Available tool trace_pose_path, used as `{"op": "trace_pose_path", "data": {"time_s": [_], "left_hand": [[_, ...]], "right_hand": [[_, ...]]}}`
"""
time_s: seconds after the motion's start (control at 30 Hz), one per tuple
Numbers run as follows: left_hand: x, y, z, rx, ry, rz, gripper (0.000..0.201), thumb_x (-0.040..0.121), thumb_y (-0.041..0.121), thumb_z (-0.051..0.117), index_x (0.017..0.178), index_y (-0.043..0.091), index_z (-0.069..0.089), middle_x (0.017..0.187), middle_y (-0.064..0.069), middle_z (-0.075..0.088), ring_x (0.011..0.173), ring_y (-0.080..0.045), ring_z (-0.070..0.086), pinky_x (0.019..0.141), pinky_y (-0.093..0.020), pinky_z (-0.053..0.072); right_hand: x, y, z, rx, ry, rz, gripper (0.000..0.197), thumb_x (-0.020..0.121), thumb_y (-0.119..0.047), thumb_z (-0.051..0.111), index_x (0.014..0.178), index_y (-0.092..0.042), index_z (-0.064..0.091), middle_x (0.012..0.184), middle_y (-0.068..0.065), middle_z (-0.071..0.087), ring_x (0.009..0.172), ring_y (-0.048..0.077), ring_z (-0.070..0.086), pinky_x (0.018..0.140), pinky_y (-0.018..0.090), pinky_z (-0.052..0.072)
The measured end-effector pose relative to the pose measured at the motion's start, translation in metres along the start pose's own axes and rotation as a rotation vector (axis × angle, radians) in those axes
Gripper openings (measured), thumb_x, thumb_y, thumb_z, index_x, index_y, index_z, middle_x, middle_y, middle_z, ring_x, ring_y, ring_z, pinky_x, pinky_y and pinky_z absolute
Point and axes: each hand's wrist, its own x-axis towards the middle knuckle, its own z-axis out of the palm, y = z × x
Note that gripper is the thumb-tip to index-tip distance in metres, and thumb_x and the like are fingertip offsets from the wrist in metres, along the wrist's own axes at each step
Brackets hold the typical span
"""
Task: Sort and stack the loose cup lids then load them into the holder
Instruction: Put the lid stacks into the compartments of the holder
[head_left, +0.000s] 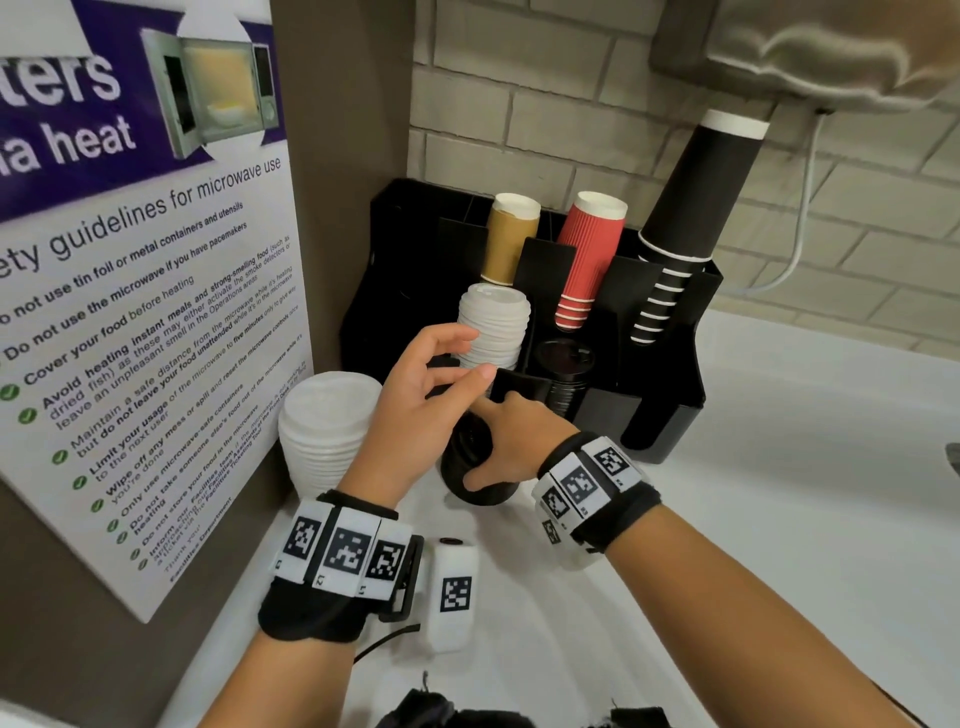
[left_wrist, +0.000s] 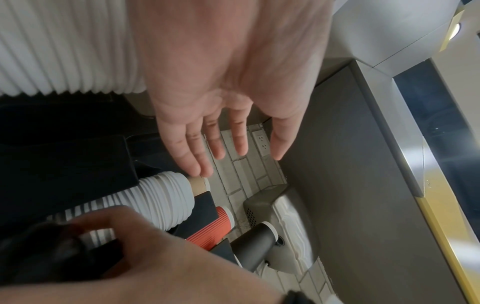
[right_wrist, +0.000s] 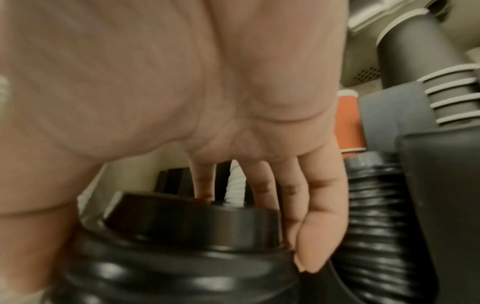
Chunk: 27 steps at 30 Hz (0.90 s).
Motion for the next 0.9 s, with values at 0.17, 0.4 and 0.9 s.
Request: {"op": "trace_pose_path", "data": {"time_s": [0.17, 0.4, 0.9], "left_hand": [[0.0, 0.0, 0.003, -0.013, 0.01, 0.028, 0.034, 0.079, 0.034, 0.063, 0.113, 0.034, 0.057, 0.124, 0.005, 0.056, 0.107, -0.011, 0.062, 0.086, -0.025, 0.051], [-0.007, -0.007, 0.008, -0.032, -0.294, -0.074, 0.086, 0.064, 0.031, 0.081, 0.138, 0.046, 0.039, 0.139, 0.021, 0.046, 0.126, -0.01, 0.052, 0.101, -0.035, 0.049], [-0.007, -0.012, 0.01, -0.032, -0.276, 0.01, 0.092, 0.061, 0.017, 0.088, 0.138, 0.036, 0.041, 0.138, 0.001, 0.047, 0.12, -0.012, 0.057, 0.099, -0.037, 0.052]], "right_hand": [[-0.022, 0.02, -0.023, 0.367, 0.182, -0.048, 0.073, 0.063, -0.044, 0.075, 0.127, -0.035, 0.041, 0.102, 0.003, 0.054, 0.093, 0.021, 0.059, 0.08, 0.035, 0.055], [-0.066, 0.026, -0.039, 0.995, 0.253, -0.218, 0.055, 0.072, -0.027, 0.073, 0.118, -0.046, 0.05, 0.103, 0.009, 0.064, 0.088, 0.02, 0.067, 0.078, 0.035, 0.059], [-0.079, 0.029, -0.03, 1.132, 0.337, -0.285, 0.066, 0.068, -0.024, 0.083, 0.126, -0.033, 0.054, 0.117, -0.001, 0.062, 0.109, 0.017, 0.064, 0.088, 0.033, 0.053]]}}
